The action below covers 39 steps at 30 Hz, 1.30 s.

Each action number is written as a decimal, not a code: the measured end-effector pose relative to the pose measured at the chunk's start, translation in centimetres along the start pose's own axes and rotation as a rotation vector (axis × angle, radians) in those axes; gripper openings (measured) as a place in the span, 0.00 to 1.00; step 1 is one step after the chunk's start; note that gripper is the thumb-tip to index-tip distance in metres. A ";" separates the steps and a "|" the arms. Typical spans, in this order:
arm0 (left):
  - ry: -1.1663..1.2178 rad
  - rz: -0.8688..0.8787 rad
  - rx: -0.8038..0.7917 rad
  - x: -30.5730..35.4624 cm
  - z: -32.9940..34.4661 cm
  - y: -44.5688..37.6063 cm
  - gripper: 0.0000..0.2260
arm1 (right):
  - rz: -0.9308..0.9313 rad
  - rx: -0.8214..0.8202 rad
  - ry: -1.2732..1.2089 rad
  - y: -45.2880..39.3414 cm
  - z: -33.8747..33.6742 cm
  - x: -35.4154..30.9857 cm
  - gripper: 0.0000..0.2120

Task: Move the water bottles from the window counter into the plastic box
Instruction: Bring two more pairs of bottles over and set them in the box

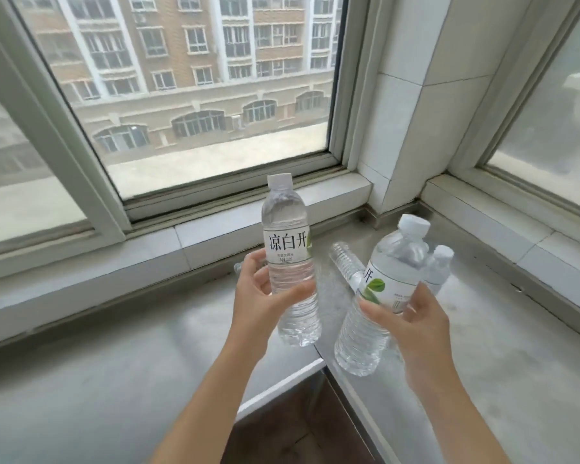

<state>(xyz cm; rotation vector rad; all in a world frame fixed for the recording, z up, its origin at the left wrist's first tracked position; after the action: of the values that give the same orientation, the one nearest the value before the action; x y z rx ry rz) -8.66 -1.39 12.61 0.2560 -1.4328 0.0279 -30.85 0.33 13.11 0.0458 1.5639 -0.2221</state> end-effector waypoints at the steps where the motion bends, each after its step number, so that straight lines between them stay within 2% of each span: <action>1: 0.006 0.012 0.047 0.1 -0.8 1.3 0.33 | 0.001 -0.056 0.002 0.3 0.5 -0.1 0.26; 5: 0.015 0.054 0.220 -0.3 -4.0 7.2 0.35 | 0.018 -0.240 -0.004 3.0 3.4 -0.7 0.38; 9: 0.010 0.080 0.419 -1.3 -8.0 14.4 0.35 | 0.034 -0.430 -0.034 7.5 6.8 -2.3 0.42; 13: 0.036 0.096 0.633 -2.0 -12.8 22.0 0.37 | 0.043 -0.655 -0.025 12.6 11.5 -3.5 0.43; 17: 0.090 0.115 0.852 -2.9 -17.2 29.7 0.39 | 0.062 -0.899 -0.015 19.1 16.6 -3.9 0.38; 26: 0.146 0.143 1.246 -5.0 -25.3 50.4 0.37 | 0.074 -1.329 -0.019 38.1 25.5 -5.2 0.37; 35: 0.121 0.193 1.593 -7.7 -30.2 73.4 0.41 | 0.087 -1.708 -0.020 61.3 29.9 -6.7 0.42; 39: 0.127 0.216 1.787 -9.0 -30.5 81.4 0.37 | 0.071 -1.906 -0.038 70.4 31.5 -7.7 0.37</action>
<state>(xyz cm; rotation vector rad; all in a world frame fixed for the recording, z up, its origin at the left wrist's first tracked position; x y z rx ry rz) 5.73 84.84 13.15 1.4891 -0.9220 1.4959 12.19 64.82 13.21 -1.3470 1.1830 1.3330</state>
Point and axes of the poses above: each hand's wrist, its own y-axis away from the middle knuckle, its own z-axis out of the palm, x = y × z, the point moved 4 cm from there along -y, towards the middle knuckle, and after that the axes turned 4 degrees about -z, right-handed, at the moved point
